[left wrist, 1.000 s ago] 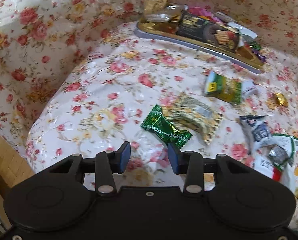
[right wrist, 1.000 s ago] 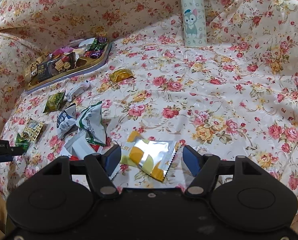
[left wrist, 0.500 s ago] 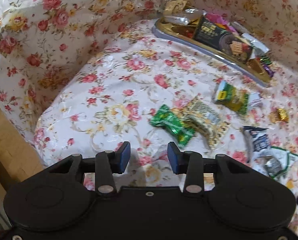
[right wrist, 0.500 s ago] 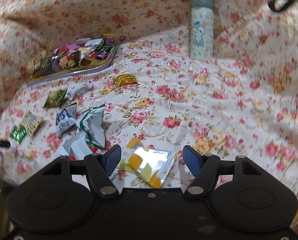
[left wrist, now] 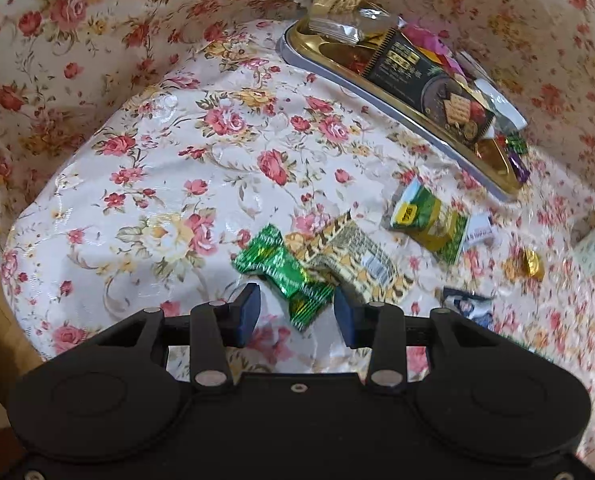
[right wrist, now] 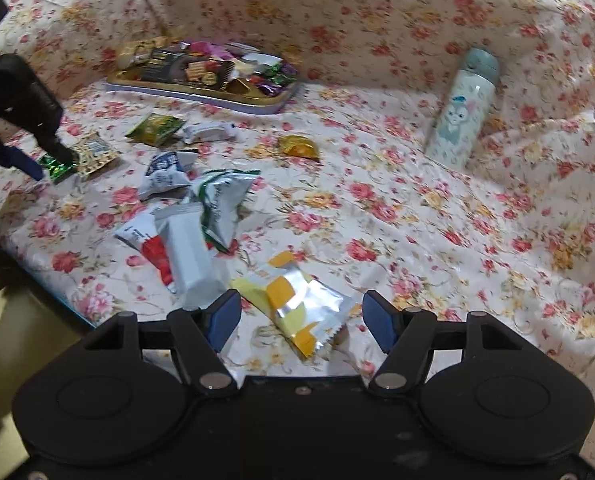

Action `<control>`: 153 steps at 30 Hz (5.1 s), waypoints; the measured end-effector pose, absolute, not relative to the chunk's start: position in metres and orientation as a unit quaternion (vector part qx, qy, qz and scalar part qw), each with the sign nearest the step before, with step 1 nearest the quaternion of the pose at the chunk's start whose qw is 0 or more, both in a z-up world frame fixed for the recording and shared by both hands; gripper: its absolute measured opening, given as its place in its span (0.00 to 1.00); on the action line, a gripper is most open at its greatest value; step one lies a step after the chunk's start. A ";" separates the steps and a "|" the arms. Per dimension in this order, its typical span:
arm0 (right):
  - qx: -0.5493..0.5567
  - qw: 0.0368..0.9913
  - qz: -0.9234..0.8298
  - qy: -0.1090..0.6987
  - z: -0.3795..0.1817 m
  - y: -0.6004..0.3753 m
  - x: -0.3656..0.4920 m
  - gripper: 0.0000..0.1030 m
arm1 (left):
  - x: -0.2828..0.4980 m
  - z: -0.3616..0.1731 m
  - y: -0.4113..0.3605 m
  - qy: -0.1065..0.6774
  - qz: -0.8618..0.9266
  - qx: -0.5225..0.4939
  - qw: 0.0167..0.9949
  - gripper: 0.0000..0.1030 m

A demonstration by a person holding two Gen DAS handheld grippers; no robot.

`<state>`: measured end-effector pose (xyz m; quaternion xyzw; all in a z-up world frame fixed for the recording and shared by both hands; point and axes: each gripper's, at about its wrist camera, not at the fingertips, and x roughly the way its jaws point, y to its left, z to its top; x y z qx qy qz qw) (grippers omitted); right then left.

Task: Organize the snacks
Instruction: 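Close the left tool on the green candy while the right tool grasps the yellow-silver packet, then carry the green candy and yellow-silver packet over the gold tray with both tools, then open the left tool dropping the green candy while the right tool releases the packet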

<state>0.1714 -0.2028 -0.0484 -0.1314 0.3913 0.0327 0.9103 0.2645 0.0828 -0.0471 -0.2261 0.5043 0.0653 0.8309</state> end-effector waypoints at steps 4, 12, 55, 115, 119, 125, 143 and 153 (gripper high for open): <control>-0.144 0.909 0.043 0.389 -0.049 -0.200 0.175 0.67 | 0.273 -0.047 0.087 0.505 0.072 -0.241 0.826 0.47; -0.162 0.900 0.073 0.399 -0.059 -0.203 0.185 0.67 | 0.281 -0.047 0.084 0.524 0.049 -0.192 0.828 0.47; -0.070 0.894 0.074 0.437 -0.072 -0.214 0.210 0.45 | 0.265 -0.050 0.057 0.507 -0.002 -0.040 0.861 0.41; 0.118 0.857 0.073 0.496 -0.032 -0.196 0.009 0.37 | 0.036 -0.039 0.010 0.541 -0.075 -0.061 0.836 0.25; 0.108 0.854 0.073 0.504 -0.037 -0.192 0.006 0.37 | 0.034 -0.043 0.014 0.546 -0.065 -0.066 0.832 0.25; 0.097 0.857 0.066 0.502 -0.035 -0.191 0.006 0.37 | 0.032 -0.043 0.013 0.545 -0.056 -0.060 0.834 0.25; 0.098 0.852 0.062 0.510 -0.037 -0.193 0.008 0.38 | 0.033 -0.043 0.012 0.550 -0.062 -0.060 0.831 0.26; 0.093 0.854 0.060 0.508 -0.036 -0.191 0.007 0.38 | 0.033 -0.044 0.013 0.556 -0.059 -0.064 0.826 0.26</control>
